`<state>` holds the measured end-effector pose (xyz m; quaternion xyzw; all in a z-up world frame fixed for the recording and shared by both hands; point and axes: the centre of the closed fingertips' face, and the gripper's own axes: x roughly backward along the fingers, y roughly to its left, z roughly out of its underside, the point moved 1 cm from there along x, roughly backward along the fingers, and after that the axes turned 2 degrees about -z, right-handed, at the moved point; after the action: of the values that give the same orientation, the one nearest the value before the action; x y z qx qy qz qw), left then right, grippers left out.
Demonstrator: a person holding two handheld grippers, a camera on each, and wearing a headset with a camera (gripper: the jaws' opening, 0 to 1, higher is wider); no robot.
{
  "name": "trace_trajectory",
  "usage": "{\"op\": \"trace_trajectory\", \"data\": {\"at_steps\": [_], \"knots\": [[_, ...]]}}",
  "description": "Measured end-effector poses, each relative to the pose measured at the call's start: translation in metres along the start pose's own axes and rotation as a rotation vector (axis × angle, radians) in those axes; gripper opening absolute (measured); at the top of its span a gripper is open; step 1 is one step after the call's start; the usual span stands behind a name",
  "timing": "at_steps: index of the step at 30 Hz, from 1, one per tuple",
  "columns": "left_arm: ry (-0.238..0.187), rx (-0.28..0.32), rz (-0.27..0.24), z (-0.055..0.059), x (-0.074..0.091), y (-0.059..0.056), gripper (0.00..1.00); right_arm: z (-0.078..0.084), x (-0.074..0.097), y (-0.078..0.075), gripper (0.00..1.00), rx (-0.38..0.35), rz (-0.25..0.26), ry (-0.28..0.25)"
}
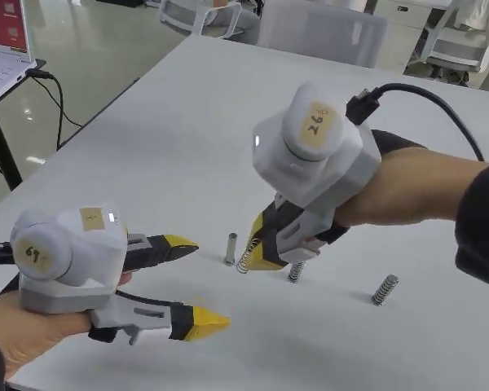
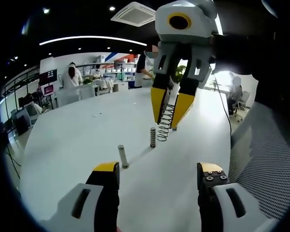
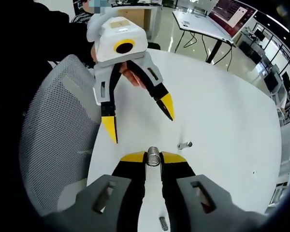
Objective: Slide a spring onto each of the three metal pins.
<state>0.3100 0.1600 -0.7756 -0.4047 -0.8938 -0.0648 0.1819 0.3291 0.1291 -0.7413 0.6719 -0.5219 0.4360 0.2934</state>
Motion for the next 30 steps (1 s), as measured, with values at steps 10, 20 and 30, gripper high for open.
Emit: {"op": "trace_trajectory", "data": {"at_steps": [10,20,30], "knots": [[-0.002,0.011,-0.010,0.003,0.003,0.003,0.68,0.004,-0.001,-0.026,0.13,-0.009,0.031,0.029],[-0.003,0.019,-0.017,0.005,0.005,0.005,0.69,0.002,-0.008,-0.049,0.13,-0.014,0.028,0.048],[0.004,0.033,-0.025,0.009,0.006,0.009,0.70,0.006,-0.023,-0.072,0.13,-0.026,0.021,0.068]]}}
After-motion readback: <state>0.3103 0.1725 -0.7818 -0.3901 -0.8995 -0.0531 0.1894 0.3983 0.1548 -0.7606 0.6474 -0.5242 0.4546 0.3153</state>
